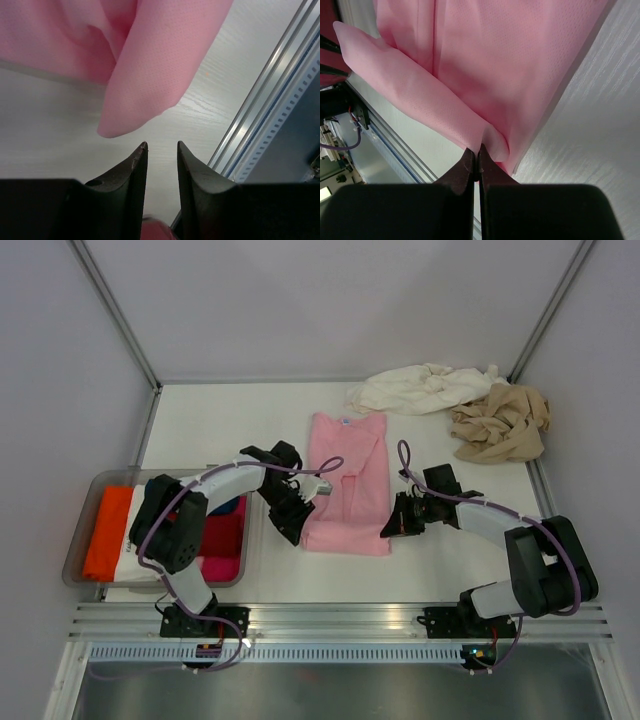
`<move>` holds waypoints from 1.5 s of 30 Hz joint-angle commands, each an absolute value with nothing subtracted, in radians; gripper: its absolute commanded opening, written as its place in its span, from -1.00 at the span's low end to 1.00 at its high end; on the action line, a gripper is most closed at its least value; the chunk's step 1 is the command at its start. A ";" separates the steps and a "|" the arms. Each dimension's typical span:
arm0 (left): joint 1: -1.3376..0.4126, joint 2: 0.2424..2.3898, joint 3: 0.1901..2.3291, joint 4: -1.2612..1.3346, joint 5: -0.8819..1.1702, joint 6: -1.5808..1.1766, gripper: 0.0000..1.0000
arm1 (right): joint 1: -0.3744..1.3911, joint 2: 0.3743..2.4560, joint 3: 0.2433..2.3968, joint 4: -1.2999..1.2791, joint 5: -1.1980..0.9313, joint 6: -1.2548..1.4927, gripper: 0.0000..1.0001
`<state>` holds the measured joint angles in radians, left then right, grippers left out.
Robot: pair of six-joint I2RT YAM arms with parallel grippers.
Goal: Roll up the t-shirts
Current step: Roll the tshirt
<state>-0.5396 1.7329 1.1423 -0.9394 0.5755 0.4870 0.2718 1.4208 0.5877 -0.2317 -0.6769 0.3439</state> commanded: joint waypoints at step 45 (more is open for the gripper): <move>-0.480 1.710 1.032 -0.643 0.423 0.359 -0.95 | 0.258 1.385 0.597 -0.229 -0.604 0.328 -0.99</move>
<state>-0.4854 1.7542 1.0271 -0.6037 0.4469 0.2333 0.2665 1.4059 0.5854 -0.2390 -0.6140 0.3359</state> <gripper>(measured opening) 0.033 0.012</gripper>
